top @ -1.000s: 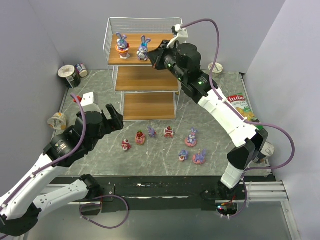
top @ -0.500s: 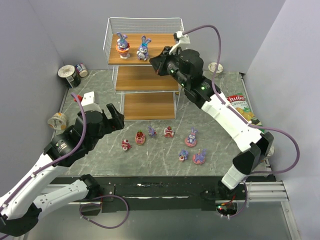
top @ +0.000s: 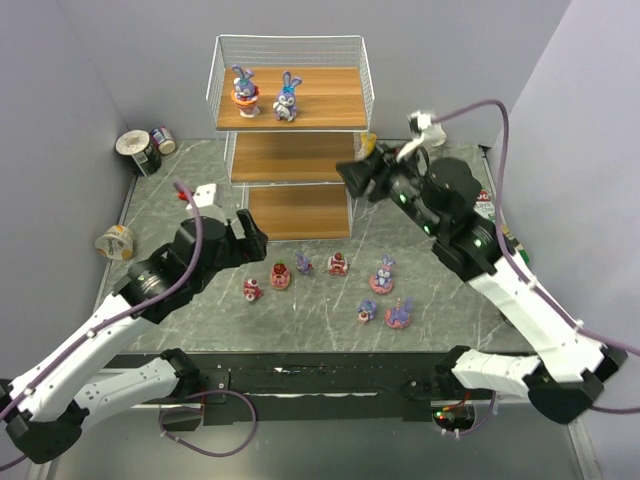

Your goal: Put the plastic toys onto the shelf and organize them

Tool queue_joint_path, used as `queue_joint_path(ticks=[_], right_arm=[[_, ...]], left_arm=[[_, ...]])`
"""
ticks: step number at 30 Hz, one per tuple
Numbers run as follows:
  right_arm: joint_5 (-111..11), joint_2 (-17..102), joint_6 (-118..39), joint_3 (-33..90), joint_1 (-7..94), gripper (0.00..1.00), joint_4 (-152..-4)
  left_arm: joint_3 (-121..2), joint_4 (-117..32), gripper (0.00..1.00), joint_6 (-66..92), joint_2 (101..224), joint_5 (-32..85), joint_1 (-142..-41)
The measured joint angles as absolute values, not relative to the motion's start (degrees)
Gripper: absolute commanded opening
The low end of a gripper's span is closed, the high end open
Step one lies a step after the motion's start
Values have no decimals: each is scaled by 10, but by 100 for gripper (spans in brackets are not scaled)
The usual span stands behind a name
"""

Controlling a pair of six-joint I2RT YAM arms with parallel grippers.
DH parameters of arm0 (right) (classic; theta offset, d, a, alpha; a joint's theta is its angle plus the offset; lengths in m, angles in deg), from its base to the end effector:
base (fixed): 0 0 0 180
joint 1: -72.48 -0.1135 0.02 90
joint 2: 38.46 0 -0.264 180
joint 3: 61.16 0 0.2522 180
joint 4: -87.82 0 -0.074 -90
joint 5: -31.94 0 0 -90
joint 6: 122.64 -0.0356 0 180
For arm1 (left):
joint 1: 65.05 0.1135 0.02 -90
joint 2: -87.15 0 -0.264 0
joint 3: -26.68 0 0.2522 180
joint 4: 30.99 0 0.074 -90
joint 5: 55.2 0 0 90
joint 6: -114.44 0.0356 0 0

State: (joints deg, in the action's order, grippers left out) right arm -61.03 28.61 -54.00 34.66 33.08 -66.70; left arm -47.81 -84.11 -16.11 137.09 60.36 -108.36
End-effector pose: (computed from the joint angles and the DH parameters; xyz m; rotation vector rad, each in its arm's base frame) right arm 0.1925 0.1558 0.4842 -0.2033 1.5555 0.8046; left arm 0.1362 -0.1073 0.3696 -0.2246 2.0357 -0.4633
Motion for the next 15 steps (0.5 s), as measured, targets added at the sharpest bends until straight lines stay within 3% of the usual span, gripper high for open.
queue_joint_path(ticks=[8, 15], right_arm=[[-635, 190, -596, 189, 330, 73, -582], [-636, 173, -656, 108, 330, 88, -487]], left_arm=[[-445, -752, 96, -101, 1449, 514, -1083], [-446, -681, 96, -61, 1588, 417, -1048]])
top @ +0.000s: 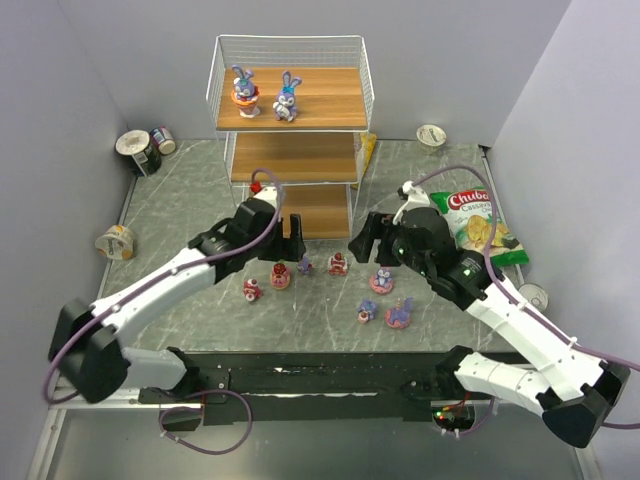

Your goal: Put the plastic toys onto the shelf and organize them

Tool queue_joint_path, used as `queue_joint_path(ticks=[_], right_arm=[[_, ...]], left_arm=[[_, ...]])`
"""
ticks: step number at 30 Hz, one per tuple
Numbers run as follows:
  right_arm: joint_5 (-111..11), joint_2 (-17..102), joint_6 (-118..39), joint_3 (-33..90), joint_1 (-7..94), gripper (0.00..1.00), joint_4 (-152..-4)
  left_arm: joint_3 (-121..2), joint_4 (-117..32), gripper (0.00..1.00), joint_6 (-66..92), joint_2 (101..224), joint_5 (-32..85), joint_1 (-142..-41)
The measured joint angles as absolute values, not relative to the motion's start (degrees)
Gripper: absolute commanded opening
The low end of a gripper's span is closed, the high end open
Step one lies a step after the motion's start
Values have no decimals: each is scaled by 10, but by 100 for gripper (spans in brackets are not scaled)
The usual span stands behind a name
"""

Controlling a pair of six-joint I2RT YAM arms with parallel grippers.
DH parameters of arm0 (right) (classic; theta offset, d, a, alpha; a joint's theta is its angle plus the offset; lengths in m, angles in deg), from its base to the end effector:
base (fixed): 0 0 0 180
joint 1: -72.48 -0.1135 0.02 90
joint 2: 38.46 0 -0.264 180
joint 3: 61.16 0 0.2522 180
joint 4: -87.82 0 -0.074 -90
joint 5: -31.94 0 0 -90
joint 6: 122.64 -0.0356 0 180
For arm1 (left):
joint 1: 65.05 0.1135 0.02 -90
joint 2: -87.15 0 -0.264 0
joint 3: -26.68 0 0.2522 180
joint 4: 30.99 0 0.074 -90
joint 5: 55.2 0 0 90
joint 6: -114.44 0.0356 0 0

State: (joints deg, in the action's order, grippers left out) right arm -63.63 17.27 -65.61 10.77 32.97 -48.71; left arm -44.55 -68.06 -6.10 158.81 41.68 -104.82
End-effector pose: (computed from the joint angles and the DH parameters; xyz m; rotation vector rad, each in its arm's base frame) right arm 0.1648 0.1314 0.3519 -0.0580 2.1148 0.6790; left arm 0.2148 -0.1732 0.2956 0.1157 2.2713 -0.5338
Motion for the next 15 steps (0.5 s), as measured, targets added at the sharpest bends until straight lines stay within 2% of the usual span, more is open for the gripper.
queue_joint_path(ticks=[7, 12, 15], right_arm=[[-634, 152, -673, 78, 330, 92, -461], [-628, 163, -677, 75, 330, 91, -458], [-625, 169, -678, 72, 330, 91, -457]], left_arm=[[-446, -654, 99, -52, 1685, 347, -1027], [-454, -648, 90, -65, 1725, 325, -1026], [-460, -643, 89, -79, 1740, 322, -1025]])
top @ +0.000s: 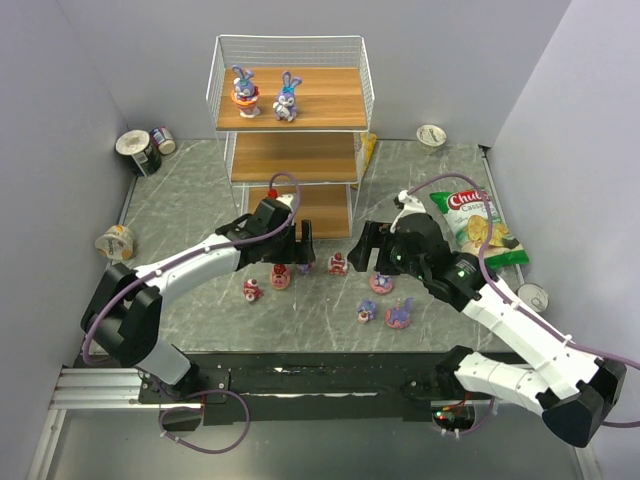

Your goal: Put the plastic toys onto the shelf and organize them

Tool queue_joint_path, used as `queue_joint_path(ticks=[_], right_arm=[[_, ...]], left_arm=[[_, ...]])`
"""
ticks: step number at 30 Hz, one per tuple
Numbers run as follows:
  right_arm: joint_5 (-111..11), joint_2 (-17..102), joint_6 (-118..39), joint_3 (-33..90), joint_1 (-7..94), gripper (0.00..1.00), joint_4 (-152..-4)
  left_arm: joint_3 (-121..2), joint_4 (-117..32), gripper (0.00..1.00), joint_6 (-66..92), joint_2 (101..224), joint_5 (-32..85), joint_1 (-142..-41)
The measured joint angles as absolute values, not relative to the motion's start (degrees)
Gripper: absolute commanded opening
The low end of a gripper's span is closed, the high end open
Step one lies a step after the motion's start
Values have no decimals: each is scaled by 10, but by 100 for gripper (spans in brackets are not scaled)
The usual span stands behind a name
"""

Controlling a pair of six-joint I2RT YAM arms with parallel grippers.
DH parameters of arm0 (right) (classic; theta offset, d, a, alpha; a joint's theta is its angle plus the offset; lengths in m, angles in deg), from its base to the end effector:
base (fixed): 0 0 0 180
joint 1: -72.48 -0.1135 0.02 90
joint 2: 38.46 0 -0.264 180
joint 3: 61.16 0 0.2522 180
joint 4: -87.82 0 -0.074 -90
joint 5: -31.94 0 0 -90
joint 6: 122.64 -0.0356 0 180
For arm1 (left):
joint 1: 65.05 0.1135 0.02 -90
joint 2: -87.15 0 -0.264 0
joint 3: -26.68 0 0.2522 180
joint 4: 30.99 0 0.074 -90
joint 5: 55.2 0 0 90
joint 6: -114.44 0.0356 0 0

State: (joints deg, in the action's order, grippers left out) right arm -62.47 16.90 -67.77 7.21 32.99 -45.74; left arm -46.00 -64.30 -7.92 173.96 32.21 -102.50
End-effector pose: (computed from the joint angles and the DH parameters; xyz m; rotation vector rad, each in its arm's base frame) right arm 0.1615 0.1296 0.3272 -0.0386 2.2292 0.6588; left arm 0.2562 -0.1983 0.2348 0.1325 2.4874 -0.6013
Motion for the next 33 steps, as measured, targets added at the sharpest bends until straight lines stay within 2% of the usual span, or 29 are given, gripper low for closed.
queue_joint_path(ticks=[7, 23, 26, 33], right_arm=[[-616, 178, -677, 65, 335, 90, -453], [-617, 178, -677, 65, 347, 89, -445], [-617, 178, -678, 65, 348, 89, -445], [-618, 178, -680, 65, 349, 89, -445]], left_arm=[[-460, -608, 86, -84, 1744, 309, -1025], [-460, -575, 67, 5, 1797, 310, -1025], [-460, -573, 59, 12, 1801, 306, -1025], [-460, -552, 22, 17, 1814, 297, -1024]])
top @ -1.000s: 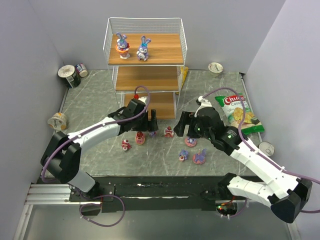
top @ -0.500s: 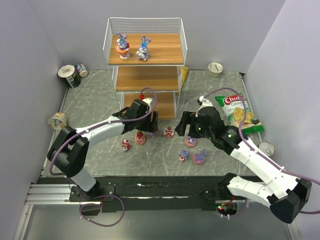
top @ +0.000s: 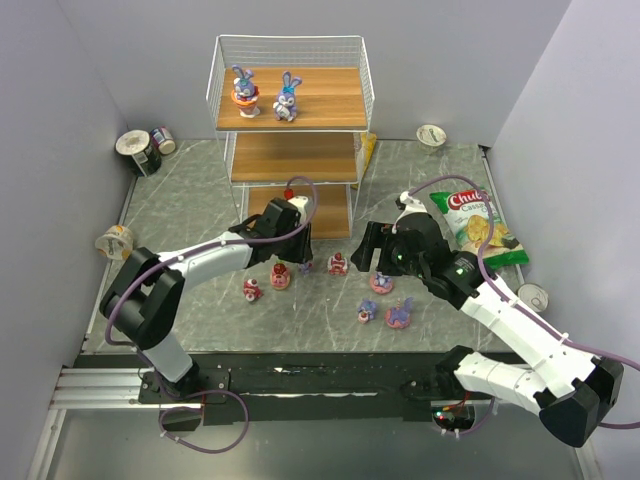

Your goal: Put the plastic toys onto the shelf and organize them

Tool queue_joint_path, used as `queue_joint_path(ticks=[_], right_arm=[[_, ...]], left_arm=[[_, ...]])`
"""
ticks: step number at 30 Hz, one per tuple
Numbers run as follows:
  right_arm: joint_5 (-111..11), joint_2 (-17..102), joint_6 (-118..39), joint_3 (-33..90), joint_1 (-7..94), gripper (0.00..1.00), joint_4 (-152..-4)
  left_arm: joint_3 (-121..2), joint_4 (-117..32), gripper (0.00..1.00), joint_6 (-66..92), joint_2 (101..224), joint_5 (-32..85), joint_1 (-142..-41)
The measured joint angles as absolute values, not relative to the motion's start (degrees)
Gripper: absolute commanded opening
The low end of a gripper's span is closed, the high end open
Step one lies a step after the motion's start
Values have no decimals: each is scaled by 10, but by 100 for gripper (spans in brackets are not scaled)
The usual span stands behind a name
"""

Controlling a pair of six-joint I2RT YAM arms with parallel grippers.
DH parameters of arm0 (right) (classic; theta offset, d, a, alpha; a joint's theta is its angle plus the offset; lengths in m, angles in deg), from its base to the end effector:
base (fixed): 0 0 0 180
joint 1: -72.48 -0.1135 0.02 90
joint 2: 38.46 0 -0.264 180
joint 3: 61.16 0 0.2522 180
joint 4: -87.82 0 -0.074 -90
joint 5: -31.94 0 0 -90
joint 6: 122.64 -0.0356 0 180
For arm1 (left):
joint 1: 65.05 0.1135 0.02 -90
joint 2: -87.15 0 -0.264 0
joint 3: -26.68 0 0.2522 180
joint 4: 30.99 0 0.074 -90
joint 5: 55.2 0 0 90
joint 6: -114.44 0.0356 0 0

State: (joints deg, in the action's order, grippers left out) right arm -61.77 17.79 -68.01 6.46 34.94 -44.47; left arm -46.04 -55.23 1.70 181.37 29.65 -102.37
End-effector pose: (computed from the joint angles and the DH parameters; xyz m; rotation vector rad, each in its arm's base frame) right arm 0.1670 0.1254 0.3178 -0.0058 2.2778 0.6251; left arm 0.2768 -0.2150 0.2060 0.3554 2.4249 -0.5941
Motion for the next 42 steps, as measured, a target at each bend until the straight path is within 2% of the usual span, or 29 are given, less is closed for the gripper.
queue_joint_path(ticks=[5, 8, 17, 21, 30, 35, 42], right_arm=[[-619, 178, -682, 64, 350, 88, -445], [-619, 178, -682, 64, 350, 89, -445], [-597, 200, -636, 65, 344, 90, -476], [-602, 231, -602, 82, 298, 90, -502], [-652, 285, -564, 136, 189, 90, -563], [-724, 293, -521, 150, 136, 90, -613], [-791, 319, -438, 176, 117, 88, -705]], left_arm=[[-463, -551, 5, 15, 1814, 297, -1024], [-476, -581, 1, 8, 1814, 306, -1024], [-567, -767, 1, -74, 1808, 333, -1027], [-629, -836, 1, -121, 1775, 367, -1026], [-698, -870, 1, -225, 1636, 408, -1023], [-698, -888, 1, -291, 1610, 405, -1023], [-708, -920, 1, -356, 1597, 402, -1023]])
